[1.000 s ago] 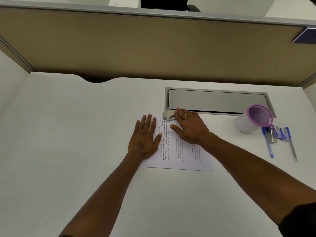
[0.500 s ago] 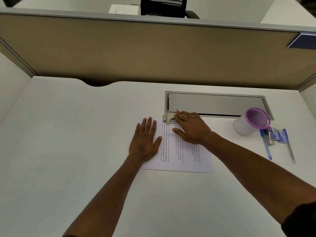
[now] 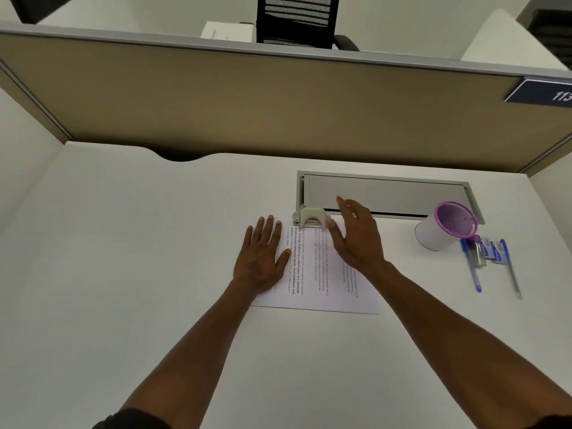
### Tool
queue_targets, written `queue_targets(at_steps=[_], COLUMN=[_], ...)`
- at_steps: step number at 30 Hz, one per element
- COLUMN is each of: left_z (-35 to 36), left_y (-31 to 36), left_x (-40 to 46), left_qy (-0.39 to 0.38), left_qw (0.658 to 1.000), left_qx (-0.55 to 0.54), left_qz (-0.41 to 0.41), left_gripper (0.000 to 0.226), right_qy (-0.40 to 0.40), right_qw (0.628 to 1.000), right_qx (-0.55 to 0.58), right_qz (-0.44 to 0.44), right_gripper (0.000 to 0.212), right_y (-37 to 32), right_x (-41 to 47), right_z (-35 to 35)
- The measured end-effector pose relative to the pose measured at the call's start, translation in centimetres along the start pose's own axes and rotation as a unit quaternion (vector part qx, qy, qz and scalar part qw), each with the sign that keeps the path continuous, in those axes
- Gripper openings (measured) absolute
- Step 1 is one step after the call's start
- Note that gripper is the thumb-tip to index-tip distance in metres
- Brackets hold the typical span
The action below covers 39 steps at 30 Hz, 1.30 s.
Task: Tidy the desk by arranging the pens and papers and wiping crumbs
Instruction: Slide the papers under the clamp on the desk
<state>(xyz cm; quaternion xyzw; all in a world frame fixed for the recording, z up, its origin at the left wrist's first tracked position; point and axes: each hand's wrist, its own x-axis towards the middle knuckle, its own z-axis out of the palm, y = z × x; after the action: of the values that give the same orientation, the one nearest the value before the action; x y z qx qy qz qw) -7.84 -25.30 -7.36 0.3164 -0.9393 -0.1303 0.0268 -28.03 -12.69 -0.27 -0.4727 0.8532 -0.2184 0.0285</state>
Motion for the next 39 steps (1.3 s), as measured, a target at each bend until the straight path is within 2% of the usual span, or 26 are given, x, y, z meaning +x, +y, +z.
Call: queue_targets(at_steps=[3,5,7,11,14,17,20,24,28,33,39], left_z=[-0.1,-0.2,-0.3,-0.9,-1.3,-1.9,-2.2,-2.4,-2.3,-2.4,-3.0], left_y=[-0.2,-0.3,-0.3,0.0,0.2,0.5,0.9,1.3,1.2,1.8,3.1], left_x=[0.0,0.1,0.1,0.3,0.9,1.9,2.8,3.4,3.4,3.6,4.4], left_qy=[-0.005,-0.007,-0.007,-0.013,0.012,0.017,0.011,0.009,0.009,0.003,0.035], left_qw=[1.000,1.000,0.999,0.999,1.000,1.000,1.000,0.999,0.999,0.998,0.995], left_qx=[-0.010,-0.020,-0.030,-0.045,-0.015,-0.001,-0.008,-0.036,-0.044,-0.056,-0.080], left_qz=[0.006,0.008,0.009,-0.002,-0.014,-0.003,0.021,0.009,0.003,-0.033,-0.052], left_gripper=[0.074,0.076,0.079,0.089,0.091,0.093,0.081,0.071,0.069,0.070,0.051], right_qy=[0.021,-0.016,-0.057,-0.089,-0.094,-0.099,-0.123,-0.115,-0.119,-0.146,-0.144], right_qw=[0.991,0.981,0.976,0.977,0.977,0.983,0.984,0.986,0.988,0.983,0.982], right_qx=[0.041,0.032,0.025,0.017,0.000,-0.046,-0.080,-0.084,-0.047,-0.046,-0.051], right_qz=[0.129,0.188,0.211,0.195,0.194,0.147,0.100,0.086,0.091,0.102,0.110], right_gripper=[0.054,0.056,0.057,0.060,0.062,0.061,0.059,0.056,0.056,0.066,0.065], right_y=[1.4,2.5,3.3,3.8,3.6,3.5,3.4,3.3,3.5,3.2,2.9], right_x=[-1.1,-1.5,-1.7,-1.3,-0.7,-0.3,0.1,0.2,0.2,0.5,0.6], right_z=[0.2,0.3,0.3,0.1,-0.1,0.2,0.6,0.9,0.9,0.8,0.9])
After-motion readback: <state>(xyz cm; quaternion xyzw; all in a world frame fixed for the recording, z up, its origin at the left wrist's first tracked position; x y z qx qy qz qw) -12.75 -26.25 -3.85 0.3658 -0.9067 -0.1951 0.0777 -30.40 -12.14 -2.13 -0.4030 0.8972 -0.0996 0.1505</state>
